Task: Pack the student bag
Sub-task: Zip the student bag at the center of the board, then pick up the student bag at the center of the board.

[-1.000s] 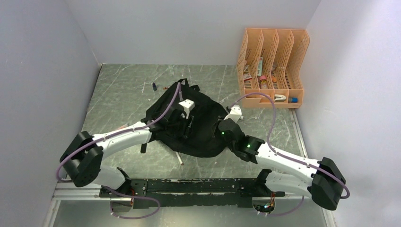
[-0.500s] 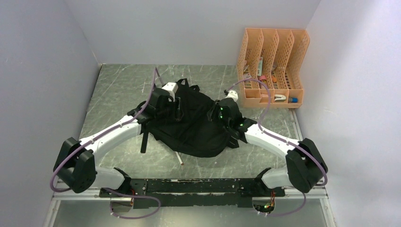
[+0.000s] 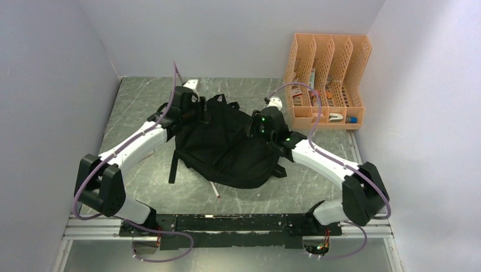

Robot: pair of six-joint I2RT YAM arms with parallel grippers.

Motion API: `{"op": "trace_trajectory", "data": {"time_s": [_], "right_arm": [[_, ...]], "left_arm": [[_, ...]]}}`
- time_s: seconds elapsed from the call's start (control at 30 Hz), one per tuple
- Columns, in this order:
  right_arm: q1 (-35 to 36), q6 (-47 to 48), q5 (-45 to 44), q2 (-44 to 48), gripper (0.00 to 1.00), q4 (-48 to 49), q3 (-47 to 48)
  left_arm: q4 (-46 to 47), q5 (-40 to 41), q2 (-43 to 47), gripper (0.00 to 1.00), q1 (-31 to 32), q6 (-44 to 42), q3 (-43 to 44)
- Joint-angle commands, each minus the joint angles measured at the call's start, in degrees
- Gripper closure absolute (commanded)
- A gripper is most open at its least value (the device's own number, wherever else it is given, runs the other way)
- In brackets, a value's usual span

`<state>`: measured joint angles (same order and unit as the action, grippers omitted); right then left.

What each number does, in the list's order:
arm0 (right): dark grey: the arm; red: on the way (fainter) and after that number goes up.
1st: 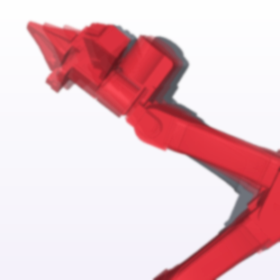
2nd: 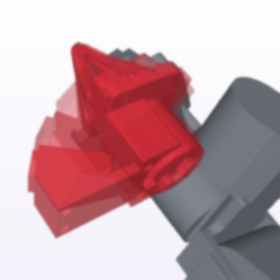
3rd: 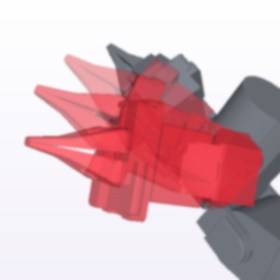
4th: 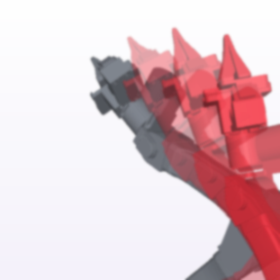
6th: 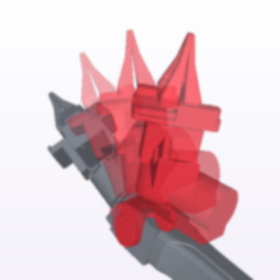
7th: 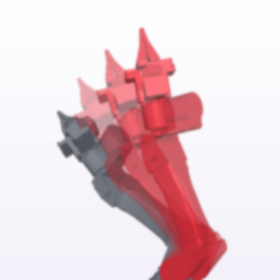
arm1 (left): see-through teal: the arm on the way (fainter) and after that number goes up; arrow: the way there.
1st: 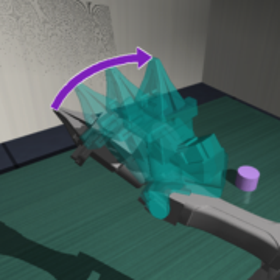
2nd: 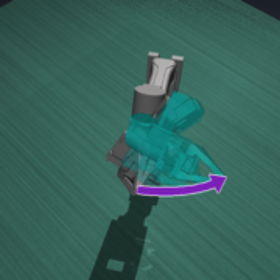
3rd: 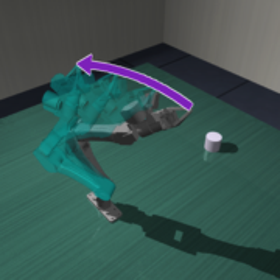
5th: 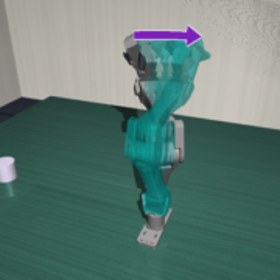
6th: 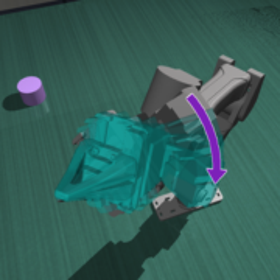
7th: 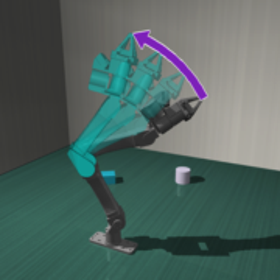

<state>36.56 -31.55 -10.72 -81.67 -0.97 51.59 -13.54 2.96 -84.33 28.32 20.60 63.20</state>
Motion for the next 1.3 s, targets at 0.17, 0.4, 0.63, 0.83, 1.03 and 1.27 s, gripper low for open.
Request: {"op": "trace_trajectory", "data": {"time_s": [0.17,0.4,0.63,0.83,1.03,1.27], "right_arm": [[-0.74,-3.85,-17.61,17.76,0.46,-20.78,-2.75],[-0.78,-20.13,-11.23,25.38,0.38,-30.95,-9.58],[-0.78,-22.32,-7.52,23.8,0.35,-29.0,-14.6],[-0.75,-21.45,-6.37,20.8,0.34,-25.04,-17.5],[-0.78,-20.9,-3.54,16.21,0.37,-17.54,-19.66],[-0.78,-19.45,-2.69,13.65,0.62,-11.82,-20.92]], "left_arm": [[-1.06,2.1,0.65,0.43,-3.97,-4.03,0.88],[-0.04,1.07,-3.04,0.41,-4.06,-6.44,2.94],[-1.8,-0.6,-8.38,0.36,-4.15,-10.52,7.14],[-1.54,-2.43,-12.4,0.34,-4.16,-12.47,8.08],[-3.06,-2.43,-17.82,0.34,-4.15,-14.22,11.53],[-5.87,-3.43,-19.78,0.55,-4.15,-14.69,12.84]]}}
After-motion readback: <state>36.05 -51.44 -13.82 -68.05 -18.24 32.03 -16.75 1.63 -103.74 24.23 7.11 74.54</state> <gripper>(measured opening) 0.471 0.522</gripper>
